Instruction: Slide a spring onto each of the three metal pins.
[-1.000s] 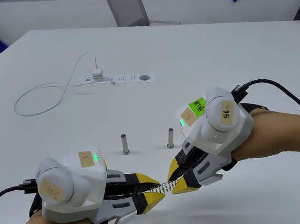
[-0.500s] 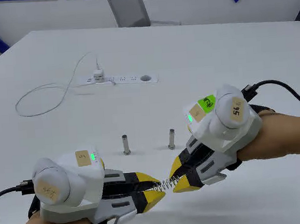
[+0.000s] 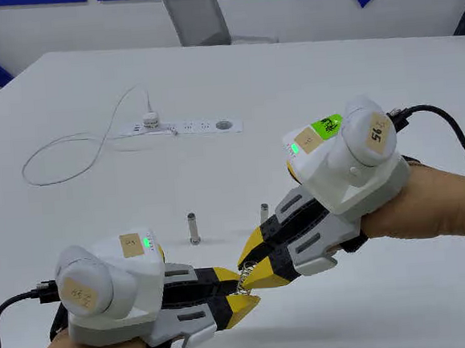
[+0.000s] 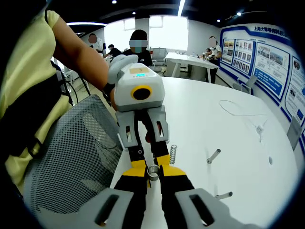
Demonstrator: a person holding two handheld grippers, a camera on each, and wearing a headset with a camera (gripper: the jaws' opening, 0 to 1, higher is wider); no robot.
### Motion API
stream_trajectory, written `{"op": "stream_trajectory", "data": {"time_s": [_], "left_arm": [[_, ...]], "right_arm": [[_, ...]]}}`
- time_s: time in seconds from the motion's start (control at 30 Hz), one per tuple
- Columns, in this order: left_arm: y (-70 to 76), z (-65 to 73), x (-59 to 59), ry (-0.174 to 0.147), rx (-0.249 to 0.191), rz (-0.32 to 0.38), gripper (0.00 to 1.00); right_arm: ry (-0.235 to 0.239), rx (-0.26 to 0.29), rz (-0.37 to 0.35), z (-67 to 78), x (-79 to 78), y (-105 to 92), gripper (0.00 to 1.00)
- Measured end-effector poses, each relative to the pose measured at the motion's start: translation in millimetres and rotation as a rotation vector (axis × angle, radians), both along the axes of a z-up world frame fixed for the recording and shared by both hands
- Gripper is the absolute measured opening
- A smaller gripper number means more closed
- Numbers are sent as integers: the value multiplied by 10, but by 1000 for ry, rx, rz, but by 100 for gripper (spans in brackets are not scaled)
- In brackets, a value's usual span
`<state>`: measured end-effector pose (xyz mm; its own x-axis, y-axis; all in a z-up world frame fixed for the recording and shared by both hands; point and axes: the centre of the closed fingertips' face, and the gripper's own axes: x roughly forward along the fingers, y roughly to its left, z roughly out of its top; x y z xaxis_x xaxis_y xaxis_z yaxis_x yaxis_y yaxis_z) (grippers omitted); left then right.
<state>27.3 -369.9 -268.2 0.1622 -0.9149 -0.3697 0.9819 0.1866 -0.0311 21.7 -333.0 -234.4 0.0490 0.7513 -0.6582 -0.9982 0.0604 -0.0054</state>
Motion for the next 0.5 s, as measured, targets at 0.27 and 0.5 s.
{"op": "stream_trajectory", "data": {"time_s": [0.27, 0.5], "left_arm": [[14, -12, 5, 1, 7, 7, 12], [88, 21, 72, 28, -13, 60, 29]], "right_arm": [[-1, 6, -14, -12, 13, 4, 11], [-10, 24, -64, 49, 132, -74, 11]]}}
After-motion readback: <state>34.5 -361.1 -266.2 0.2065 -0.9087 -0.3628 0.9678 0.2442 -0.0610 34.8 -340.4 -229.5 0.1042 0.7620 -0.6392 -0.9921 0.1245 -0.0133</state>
